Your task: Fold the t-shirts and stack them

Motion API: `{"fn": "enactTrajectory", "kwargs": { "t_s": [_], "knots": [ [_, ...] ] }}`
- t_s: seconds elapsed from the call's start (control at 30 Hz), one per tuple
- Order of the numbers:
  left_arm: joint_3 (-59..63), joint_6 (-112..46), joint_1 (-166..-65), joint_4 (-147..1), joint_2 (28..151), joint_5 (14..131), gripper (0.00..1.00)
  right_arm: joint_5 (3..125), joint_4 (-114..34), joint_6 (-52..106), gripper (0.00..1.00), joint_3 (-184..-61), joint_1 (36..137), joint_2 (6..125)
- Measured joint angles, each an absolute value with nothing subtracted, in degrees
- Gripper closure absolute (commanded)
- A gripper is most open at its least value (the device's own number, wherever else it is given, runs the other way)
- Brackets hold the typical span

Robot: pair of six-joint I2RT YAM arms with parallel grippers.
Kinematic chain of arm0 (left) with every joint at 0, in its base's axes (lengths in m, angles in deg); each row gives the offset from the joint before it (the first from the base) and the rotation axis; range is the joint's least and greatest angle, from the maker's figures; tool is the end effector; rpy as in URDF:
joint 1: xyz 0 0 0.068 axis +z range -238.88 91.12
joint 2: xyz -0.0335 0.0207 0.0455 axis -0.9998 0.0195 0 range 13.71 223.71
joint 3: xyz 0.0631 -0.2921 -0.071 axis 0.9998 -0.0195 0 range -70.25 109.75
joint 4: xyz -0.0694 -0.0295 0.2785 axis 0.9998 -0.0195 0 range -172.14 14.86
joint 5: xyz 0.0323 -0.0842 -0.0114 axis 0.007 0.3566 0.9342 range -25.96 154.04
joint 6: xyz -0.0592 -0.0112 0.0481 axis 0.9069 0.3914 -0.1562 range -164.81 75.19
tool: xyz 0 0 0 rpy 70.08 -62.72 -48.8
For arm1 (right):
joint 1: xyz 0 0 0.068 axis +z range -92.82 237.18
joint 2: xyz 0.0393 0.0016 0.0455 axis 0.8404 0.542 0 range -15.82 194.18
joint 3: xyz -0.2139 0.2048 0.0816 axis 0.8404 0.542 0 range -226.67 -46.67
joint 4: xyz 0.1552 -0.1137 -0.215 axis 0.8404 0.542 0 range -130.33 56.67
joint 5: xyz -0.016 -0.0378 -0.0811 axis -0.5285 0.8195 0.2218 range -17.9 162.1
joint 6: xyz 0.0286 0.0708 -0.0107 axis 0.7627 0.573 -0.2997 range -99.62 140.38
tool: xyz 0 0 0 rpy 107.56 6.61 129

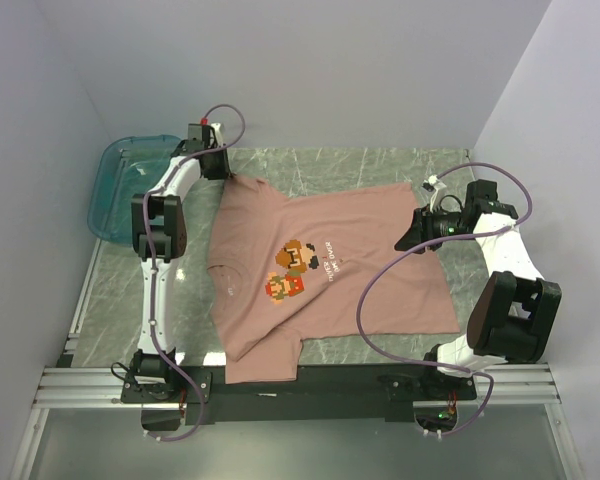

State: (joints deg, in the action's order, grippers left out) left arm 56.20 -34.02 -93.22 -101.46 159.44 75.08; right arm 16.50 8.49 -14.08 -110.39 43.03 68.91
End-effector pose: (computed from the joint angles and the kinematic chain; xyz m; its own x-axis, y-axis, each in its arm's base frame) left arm 0.6395 -0.0611 0.1494 -0.7387 -0.1283 -0.6617 0.0709 0.9615 -0.2655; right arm 0.3116 -0.0228 0.2653 -0.6725 -0.1600 -0.7226 -0.6285 0.6389 0.4435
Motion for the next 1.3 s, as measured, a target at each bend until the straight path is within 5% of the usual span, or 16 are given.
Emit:
{"fn": "enactTrajectory", "kwargs": {
  "t_s": [0.17,0.33,0.63,0.93,1.3],
  "knots": [
    [58.0,-34.0,-93.8,-103.3,160.1,73.1,0.78,16.1,8.9,-14.4,0.44,-110.4,43.0,68.9],
    [58.4,-34.2,-94.9,-104.0,160.3,69.3,1.00,15.7,9.1,-14.7,0.44,-110.4,42.8,68.9],
    [51.6,-34.6,-95.9,-99.7,156.4,68.7,1.00,15.4,9.5,-15.1,0.44,-110.4,42.2,68.9],
    [31.6,-33.7,-94.9,-92.9,135.4,70.9,1.00,18.0,8.5,-12.4,0.44,-112.4,42.2,69.7],
    [28.5,-30.9,-93.1,-89.2,132.0,76.2,1.00,28.7,1.7,4.5,0.53,-143.8,43.8,95.5]
  ]
}}
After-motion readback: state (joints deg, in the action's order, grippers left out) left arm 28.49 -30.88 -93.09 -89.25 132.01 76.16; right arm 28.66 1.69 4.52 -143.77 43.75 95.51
